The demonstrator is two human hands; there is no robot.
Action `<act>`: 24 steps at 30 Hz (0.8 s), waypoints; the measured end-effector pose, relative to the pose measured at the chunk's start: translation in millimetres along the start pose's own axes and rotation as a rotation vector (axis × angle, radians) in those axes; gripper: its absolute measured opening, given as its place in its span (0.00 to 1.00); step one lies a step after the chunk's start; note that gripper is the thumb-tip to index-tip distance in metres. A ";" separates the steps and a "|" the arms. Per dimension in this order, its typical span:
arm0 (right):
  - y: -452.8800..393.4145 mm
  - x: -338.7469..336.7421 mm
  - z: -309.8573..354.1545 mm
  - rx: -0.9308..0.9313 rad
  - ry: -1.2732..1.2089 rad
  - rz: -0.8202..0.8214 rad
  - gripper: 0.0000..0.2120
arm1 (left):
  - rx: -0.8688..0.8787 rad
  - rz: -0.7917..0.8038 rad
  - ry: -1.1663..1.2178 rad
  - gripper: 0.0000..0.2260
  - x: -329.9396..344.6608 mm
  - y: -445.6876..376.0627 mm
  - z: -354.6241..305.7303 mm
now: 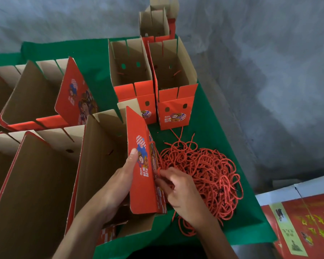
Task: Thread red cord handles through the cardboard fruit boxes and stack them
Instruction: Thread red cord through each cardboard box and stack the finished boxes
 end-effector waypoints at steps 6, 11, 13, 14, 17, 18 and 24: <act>-10.5 -0.9 -18.5 0.114 -0.231 0.010 0.07 | -0.010 0.150 0.066 0.25 6.4 -2.4 -1.9; -5.7 17.5 -32.6 0.135 -0.330 0.012 0.07 | 0.142 0.104 -0.336 0.08 13.3 -9.4 -5.5; -3.4 21.2 -33.6 0.148 -0.341 0.000 0.06 | 0.137 0.065 -0.459 0.08 17.8 -11.4 -5.7; -3.9 21.8 -32.9 0.165 -0.364 0.009 0.06 | 0.120 0.025 -0.541 0.07 19.3 -11.9 -6.1; -1.5 20.1 -27.8 0.216 -0.426 0.077 0.11 | 0.095 -0.029 -0.795 0.10 23.9 -15.3 -8.0; 1.0 17.7 -26.3 0.224 -0.424 0.110 0.17 | 0.090 -0.051 -0.874 0.13 26.1 -16.5 -9.0; 11.7 -6.9 -6.9 0.268 -0.359 0.371 0.40 | 0.239 -0.271 -0.774 0.11 26.1 -14.5 -19.4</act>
Point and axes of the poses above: each hand's wrist, its own y-axis away from the middle knuckle, its own x-axis out of the palm, z = x × y, the point moved 1 cm from there along -y, towards the middle knuckle, and after that the axes turned 4 degrees about -y, right-handed, at the moved point
